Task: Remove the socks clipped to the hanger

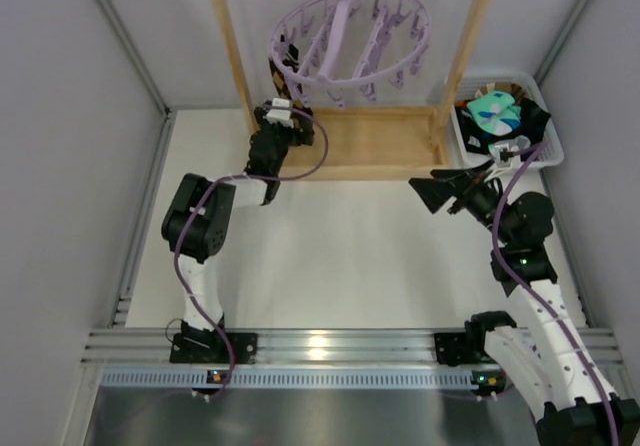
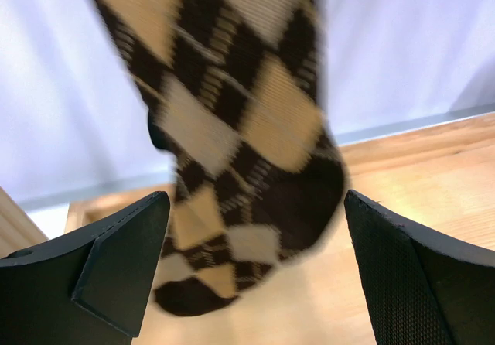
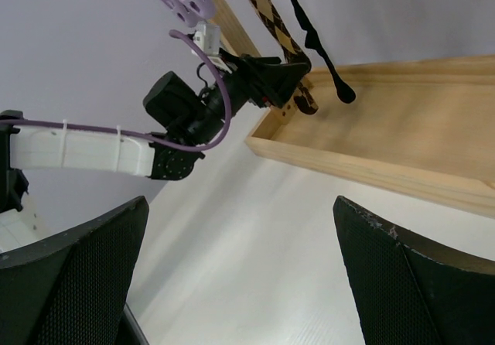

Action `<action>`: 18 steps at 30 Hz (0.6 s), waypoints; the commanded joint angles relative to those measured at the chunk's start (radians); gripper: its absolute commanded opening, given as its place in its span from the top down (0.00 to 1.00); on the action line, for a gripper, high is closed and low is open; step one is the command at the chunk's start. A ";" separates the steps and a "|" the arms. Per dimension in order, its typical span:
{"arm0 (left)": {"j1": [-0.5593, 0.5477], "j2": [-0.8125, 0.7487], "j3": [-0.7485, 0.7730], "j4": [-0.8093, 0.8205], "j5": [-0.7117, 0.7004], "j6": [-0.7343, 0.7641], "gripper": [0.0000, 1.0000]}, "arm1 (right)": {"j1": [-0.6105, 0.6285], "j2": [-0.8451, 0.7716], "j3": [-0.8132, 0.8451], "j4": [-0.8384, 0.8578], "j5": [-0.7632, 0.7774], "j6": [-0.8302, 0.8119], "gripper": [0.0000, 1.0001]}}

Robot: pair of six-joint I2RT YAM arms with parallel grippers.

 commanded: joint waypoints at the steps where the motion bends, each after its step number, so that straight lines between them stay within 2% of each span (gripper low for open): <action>1: -0.117 -0.097 -0.034 0.074 -0.282 0.093 0.02 | 0.024 0.005 -0.002 0.067 0.003 -0.017 0.01; 2: -0.155 -0.100 -0.031 0.060 -0.325 0.113 0.01 | 0.027 0.002 -0.002 0.065 0.003 -0.017 0.01; 3: -0.173 -0.100 -0.012 0.060 -0.440 0.125 0.02 | 0.027 0.001 -0.002 0.061 0.004 -0.017 0.01; 5: -0.218 -0.071 0.024 0.060 -0.538 0.194 0.02 | 0.029 -0.010 -0.001 0.055 0.003 -0.021 0.01; 6: -0.232 -0.054 0.054 0.060 -0.654 0.223 0.02 | 0.029 -0.011 -0.001 0.051 0.004 -0.023 0.00; 9: -0.250 0.007 0.154 0.060 -0.784 0.300 0.02 | 0.030 -0.024 -0.001 0.044 0.009 -0.027 0.01; 18: -0.209 0.147 0.302 0.062 -0.798 0.388 0.02 | 0.043 -0.004 -0.009 0.061 0.009 -0.023 0.00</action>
